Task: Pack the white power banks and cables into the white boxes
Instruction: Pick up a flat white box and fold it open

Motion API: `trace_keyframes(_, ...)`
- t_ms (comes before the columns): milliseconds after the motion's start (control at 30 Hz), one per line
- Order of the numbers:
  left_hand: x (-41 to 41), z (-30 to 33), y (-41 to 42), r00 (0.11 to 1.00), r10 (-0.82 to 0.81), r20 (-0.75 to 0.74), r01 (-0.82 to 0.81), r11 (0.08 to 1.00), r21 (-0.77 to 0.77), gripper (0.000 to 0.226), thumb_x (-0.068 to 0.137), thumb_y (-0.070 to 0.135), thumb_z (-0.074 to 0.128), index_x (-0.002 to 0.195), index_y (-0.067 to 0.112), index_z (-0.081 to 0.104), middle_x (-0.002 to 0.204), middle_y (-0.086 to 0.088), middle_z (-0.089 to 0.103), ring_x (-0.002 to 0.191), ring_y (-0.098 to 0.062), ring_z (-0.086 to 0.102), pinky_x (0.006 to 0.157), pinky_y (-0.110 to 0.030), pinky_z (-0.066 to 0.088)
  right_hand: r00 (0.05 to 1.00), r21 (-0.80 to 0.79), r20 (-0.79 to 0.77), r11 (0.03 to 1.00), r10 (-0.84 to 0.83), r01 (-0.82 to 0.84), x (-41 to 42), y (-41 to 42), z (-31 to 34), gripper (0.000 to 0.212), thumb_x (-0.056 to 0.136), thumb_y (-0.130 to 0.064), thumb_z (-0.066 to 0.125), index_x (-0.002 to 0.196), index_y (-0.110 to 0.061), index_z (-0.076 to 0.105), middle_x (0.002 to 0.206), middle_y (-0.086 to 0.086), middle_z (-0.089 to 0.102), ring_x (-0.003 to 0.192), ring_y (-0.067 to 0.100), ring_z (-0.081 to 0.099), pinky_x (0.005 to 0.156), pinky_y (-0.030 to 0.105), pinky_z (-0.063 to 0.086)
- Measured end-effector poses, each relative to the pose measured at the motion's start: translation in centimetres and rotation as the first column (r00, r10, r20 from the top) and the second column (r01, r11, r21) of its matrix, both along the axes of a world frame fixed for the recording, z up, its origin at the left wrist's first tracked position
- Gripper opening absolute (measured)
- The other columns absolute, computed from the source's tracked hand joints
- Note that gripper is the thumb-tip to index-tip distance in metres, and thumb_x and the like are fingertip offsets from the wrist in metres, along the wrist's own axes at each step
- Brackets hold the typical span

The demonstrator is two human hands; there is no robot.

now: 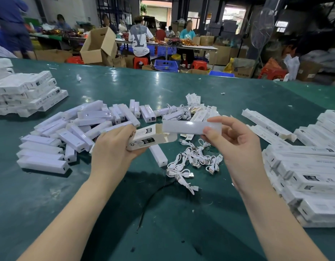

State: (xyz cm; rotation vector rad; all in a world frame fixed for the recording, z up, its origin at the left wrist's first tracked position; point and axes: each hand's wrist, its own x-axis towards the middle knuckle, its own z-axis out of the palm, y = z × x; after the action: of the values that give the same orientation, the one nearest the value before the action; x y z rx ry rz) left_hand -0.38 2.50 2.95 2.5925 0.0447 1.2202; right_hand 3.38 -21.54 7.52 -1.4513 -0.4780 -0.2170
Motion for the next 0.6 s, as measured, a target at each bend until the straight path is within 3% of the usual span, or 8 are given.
trace_keyframes(200,0.1,-0.1,0.3,0.999,0.031,0.017,-0.031,0.999,-0.042,0.033,0.071,0.025,0.085,0.084,0.008,0.060,0.079,-0.005,0.064,0.072,-0.030,0.057,0.065,-0.030,0.029,1.000,-0.075,0.008,0.997,0.021,-0.020,-0.7,0.1,0.3,0.016,0.076,-0.020,0.082,0.089,-0.028,0.076,0.086,0.019,0.071,0.074,0.028,0.073,0.076,0.038,0.058)
trace_keyframes(433,-0.1,-0.1,0.2,1.000,-0.002,-0.015,0.001,0.998,-0.057,0.032,0.073,0.022,0.084,0.085,0.004,0.061,0.077,-0.007,0.062,0.069,-0.031,0.054,0.064,-0.032,0.032,0.986,-0.082,-0.093,0.986,0.138,-0.145,-0.8,-0.4,0.8,0.021,0.067,-0.023,0.077,0.088,-0.018,0.078,0.076,0.006,0.075,0.073,0.022,0.074,0.075,0.029,0.061)
trace_keyframes(600,-0.3,-0.2,-0.6,0.999,0.000,-0.037,-0.003,0.995,-0.098,0.044,0.075,0.024,0.082,0.072,0.017,0.039,0.066,0.008,0.040,0.061,-0.022,0.035,0.060,-0.031,0.026,0.990,-0.180,-0.023,0.974,0.136,-0.138,-0.9,-0.7,1.0,0.022,0.067,-0.028,0.079,0.088,-0.024,0.078,0.076,0.007,0.074,0.071,0.022,0.073,0.075,0.031,0.061)
